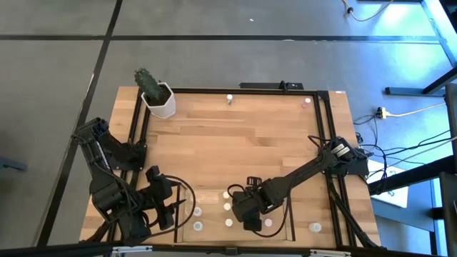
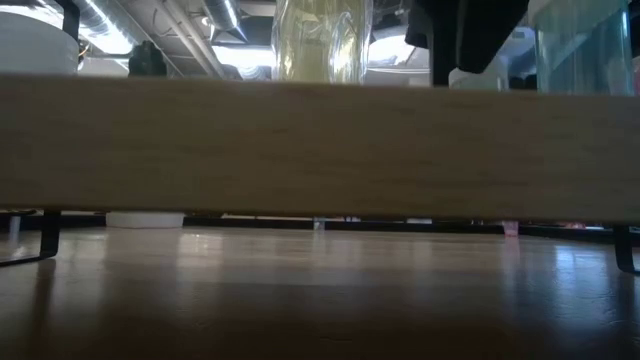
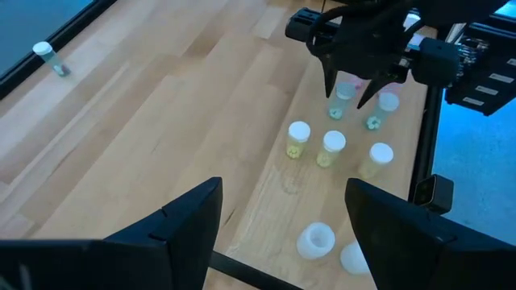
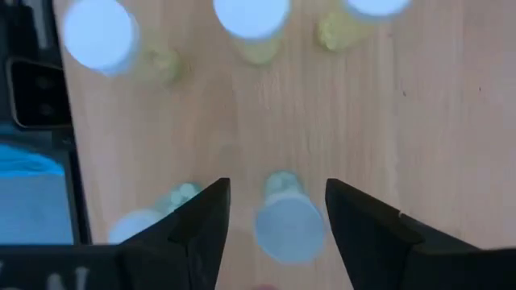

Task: Pick and place medicine bottles onto shelf by color
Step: Put the white pill bottle on the shelf aligned with the other white pill bottle

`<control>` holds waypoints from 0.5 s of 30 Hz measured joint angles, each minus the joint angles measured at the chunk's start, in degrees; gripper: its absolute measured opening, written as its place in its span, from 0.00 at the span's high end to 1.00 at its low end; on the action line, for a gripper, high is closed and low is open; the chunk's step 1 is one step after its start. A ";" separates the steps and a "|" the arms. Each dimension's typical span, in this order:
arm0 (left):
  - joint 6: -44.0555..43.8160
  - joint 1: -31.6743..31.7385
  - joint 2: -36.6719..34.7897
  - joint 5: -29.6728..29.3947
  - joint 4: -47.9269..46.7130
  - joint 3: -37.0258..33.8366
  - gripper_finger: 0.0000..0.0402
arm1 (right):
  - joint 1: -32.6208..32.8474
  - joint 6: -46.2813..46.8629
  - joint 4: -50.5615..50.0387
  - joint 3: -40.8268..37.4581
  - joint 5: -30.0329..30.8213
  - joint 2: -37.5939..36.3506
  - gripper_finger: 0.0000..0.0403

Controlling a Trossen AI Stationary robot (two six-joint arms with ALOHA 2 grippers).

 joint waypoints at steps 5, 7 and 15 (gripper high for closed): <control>0.00 0.00 0.00 -0.01 -0.02 0.00 0.36 | -0.30 0.03 -4.70 2.63 -1.34 0.00 0.49; 0.00 0.00 0.00 -0.01 -0.02 0.00 0.36 | -0.47 0.02 -6.48 4.09 -2.84 0.00 0.49; -0.04 0.02 0.00 -0.02 -0.02 0.00 0.36 | -0.89 -0.05 -11.51 12.10 -1.43 0.00 0.49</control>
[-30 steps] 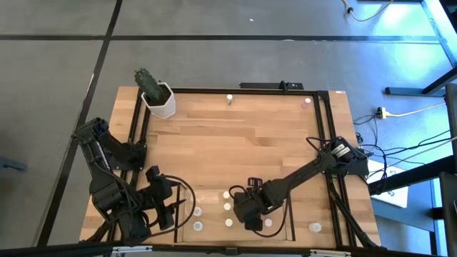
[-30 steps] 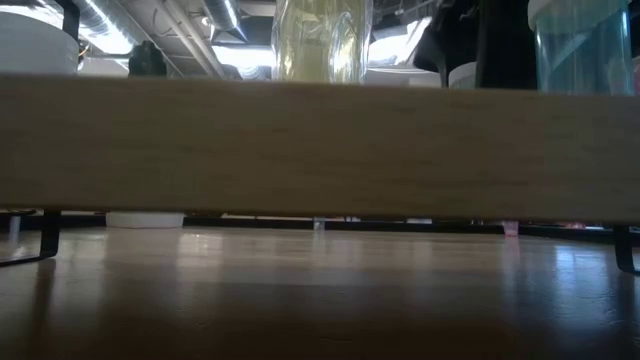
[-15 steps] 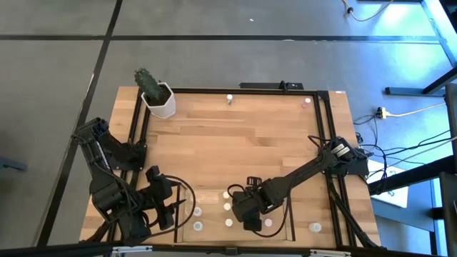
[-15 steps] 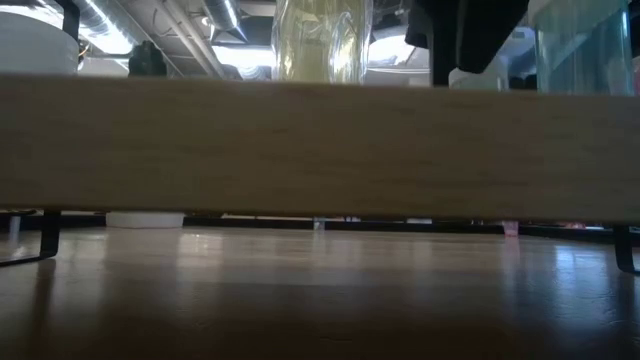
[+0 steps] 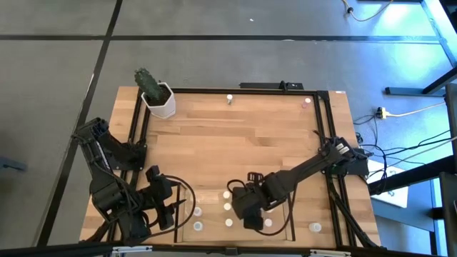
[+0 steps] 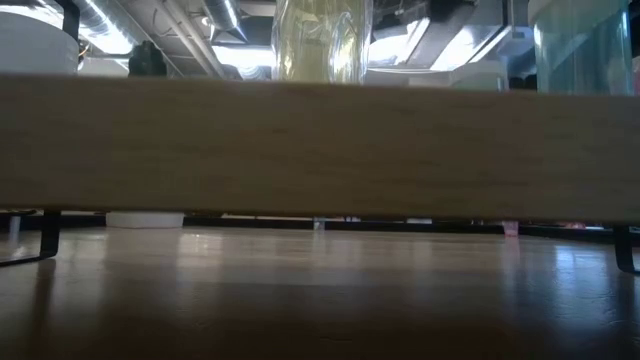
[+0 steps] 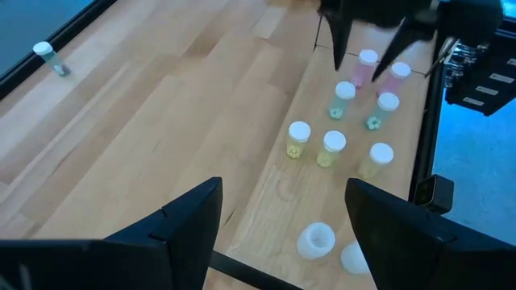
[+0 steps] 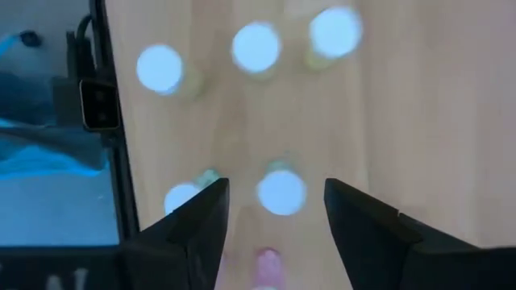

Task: Pick and place medicine bottles onto shelf by color
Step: Put the white pill bottle on the shelf aligned with the other white pill bottle

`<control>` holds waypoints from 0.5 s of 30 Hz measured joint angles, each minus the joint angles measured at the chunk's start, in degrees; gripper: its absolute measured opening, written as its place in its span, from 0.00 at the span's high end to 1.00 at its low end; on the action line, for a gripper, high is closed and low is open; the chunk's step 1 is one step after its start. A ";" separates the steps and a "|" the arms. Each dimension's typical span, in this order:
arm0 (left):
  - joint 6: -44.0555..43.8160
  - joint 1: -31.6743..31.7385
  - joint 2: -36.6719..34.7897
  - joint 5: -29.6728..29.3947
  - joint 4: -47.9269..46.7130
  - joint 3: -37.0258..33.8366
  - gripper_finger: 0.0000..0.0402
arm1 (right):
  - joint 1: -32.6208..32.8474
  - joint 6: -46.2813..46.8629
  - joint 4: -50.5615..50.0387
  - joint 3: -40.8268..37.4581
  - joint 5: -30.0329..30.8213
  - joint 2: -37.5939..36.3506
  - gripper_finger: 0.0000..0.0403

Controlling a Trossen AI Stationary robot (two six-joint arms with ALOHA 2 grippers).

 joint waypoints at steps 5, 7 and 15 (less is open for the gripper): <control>-0.04 0.09 0.00 -0.11 -0.02 0.00 0.36 | 0.02 0.46 -9.72 8.05 8.85 0.00 0.49; -0.04 0.11 0.00 -0.35 -0.02 0.00 0.36 | 0.01 1.68 -13.87 11.71 13.23 -0.01 0.49; -0.17 0.13 0.00 -0.41 -0.06 0.00 0.36 | 0.37 3.80 -21.36 20.27 16.96 -0.24 0.49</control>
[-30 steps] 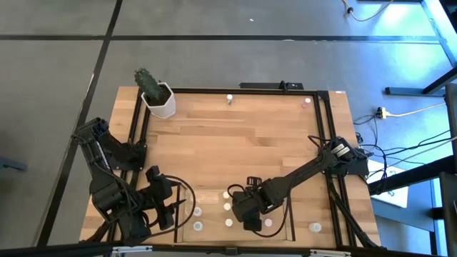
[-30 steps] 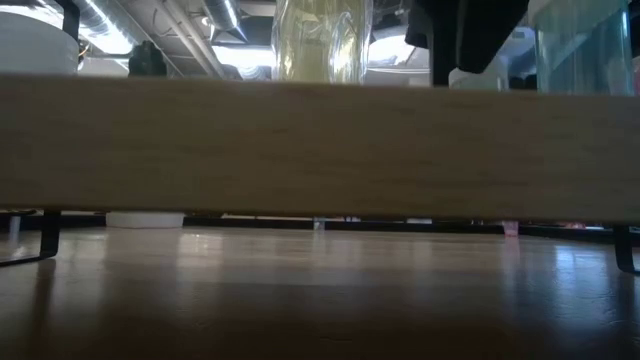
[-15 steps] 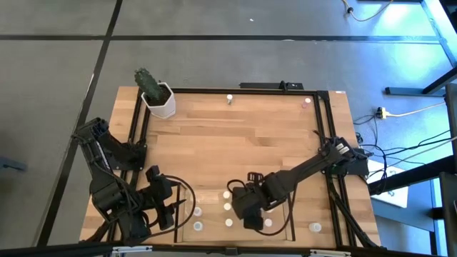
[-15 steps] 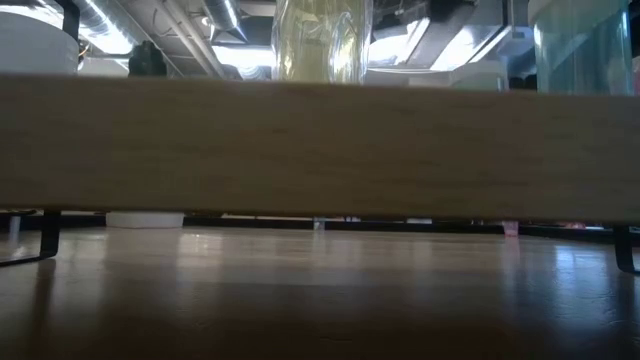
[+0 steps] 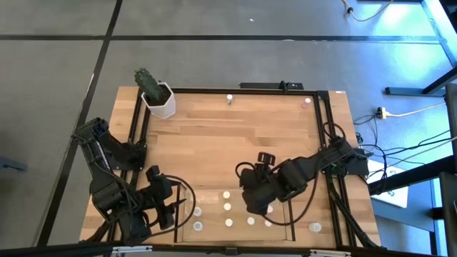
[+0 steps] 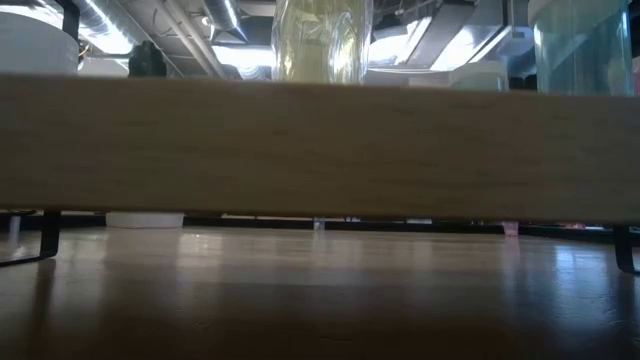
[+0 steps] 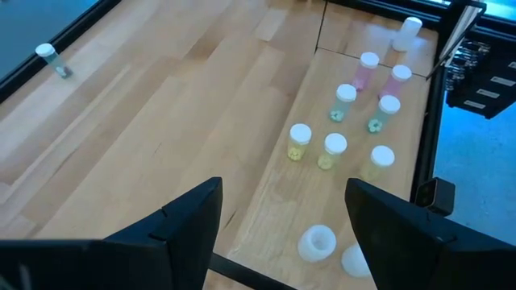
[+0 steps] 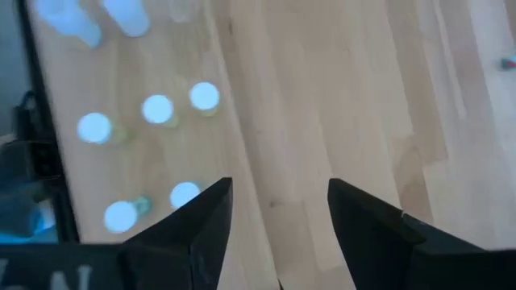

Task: Pick and place medicine bottles onto shelf by color
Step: Put the white pill bottle on the shelf aligned with the other white pill bottle

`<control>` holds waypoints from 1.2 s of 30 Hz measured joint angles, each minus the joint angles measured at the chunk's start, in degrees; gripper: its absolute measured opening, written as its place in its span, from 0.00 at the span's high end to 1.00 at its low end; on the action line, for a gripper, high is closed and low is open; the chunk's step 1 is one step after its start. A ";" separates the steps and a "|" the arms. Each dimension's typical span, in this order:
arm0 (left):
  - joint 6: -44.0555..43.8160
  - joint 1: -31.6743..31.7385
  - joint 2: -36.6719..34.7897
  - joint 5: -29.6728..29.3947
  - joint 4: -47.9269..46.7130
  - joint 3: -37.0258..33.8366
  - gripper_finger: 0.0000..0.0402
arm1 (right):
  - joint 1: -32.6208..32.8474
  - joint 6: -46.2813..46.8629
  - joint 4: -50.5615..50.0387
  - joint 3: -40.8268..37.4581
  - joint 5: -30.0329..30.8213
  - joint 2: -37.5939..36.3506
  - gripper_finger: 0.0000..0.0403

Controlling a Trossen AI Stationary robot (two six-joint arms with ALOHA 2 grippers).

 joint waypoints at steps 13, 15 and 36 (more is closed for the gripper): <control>0.20 1.91 0.00 -0.07 -0.48 0.02 0.36 | 5.60 6.99 0.12 -7.77 2.93 -13.87 0.49; 0.20 2.24 0.00 -0.07 -0.48 0.02 0.36 | 7.44 9.47 0.05 -11.66 2.17 -16.77 0.49; 24.41 8.42 0.00 2.39 2.45 0.02 0.36 | 20.85 24.92 2.08 -32.20 -24.12 -23.27 0.49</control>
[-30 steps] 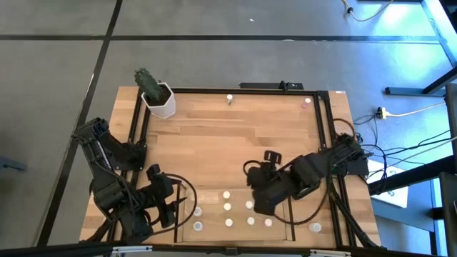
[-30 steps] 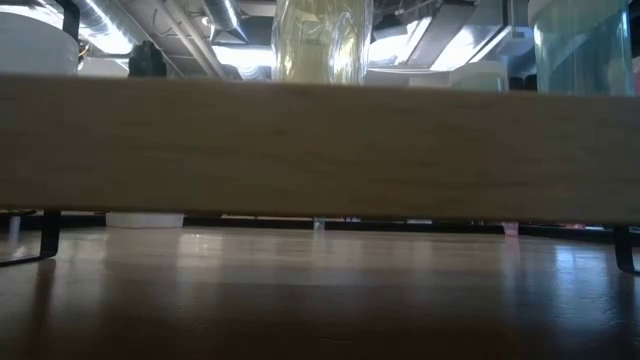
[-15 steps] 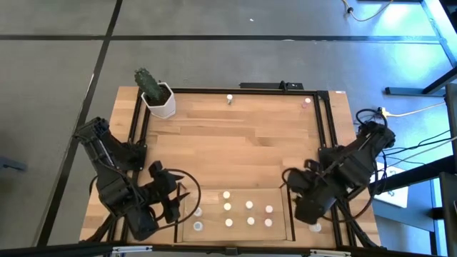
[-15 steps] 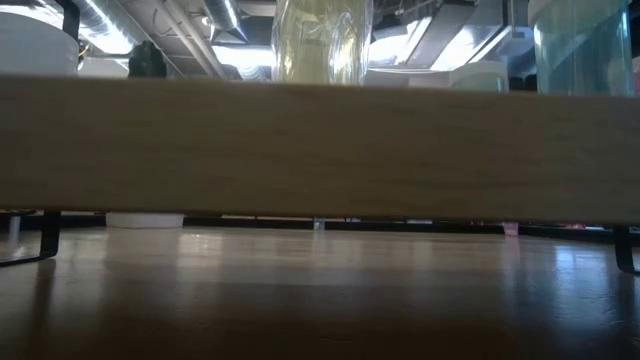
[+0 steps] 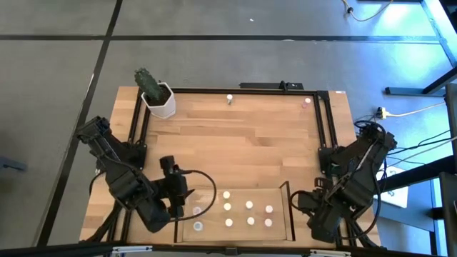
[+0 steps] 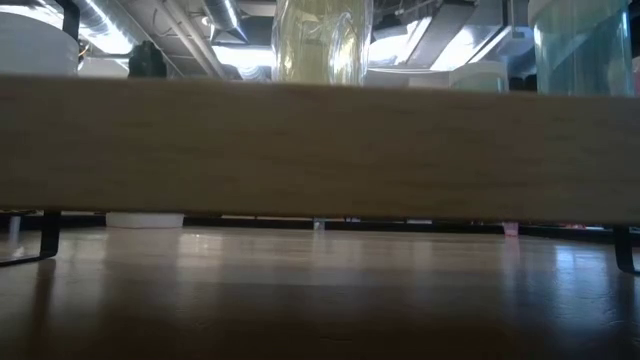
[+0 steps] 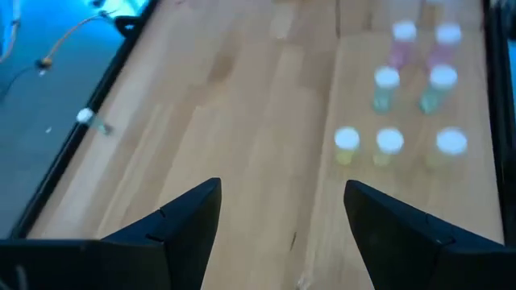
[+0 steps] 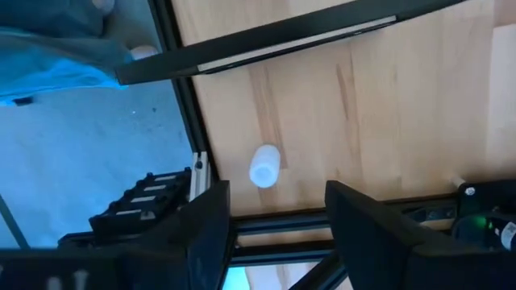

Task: Pick and place medicine bottles onto shelf by color
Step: Put the white pill bottle on the shelf aligned with the other white pill bottle

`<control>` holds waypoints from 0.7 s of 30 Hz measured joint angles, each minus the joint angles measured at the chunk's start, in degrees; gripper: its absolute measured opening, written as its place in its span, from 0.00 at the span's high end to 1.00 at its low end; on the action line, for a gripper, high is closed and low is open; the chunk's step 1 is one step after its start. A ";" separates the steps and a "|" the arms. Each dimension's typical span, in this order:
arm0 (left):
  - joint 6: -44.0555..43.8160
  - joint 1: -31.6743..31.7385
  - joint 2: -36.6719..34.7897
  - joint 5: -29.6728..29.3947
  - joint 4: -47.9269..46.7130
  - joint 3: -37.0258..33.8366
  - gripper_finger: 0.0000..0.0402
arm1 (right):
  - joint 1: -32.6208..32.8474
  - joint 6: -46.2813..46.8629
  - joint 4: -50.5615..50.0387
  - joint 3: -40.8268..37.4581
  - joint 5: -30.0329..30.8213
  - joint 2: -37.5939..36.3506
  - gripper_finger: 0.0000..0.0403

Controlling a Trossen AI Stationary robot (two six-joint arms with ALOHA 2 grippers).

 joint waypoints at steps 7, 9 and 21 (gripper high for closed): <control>10.35 2.16 0.00 6.62 1.91 0.00 0.36 | -0.02 1.18 0.18 0.00 0.03 -0.03 0.49; 13.84 1.81 0.00 8.07 4.25 0.00 0.36 | -0.02 1.19 0.54 0.00 0.03 -0.03 0.49; 33.82 3.28 0.00 26.42 22.77 0.00 0.36 | -0.02 1.28 2.12 0.00 0.05 -0.03 0.49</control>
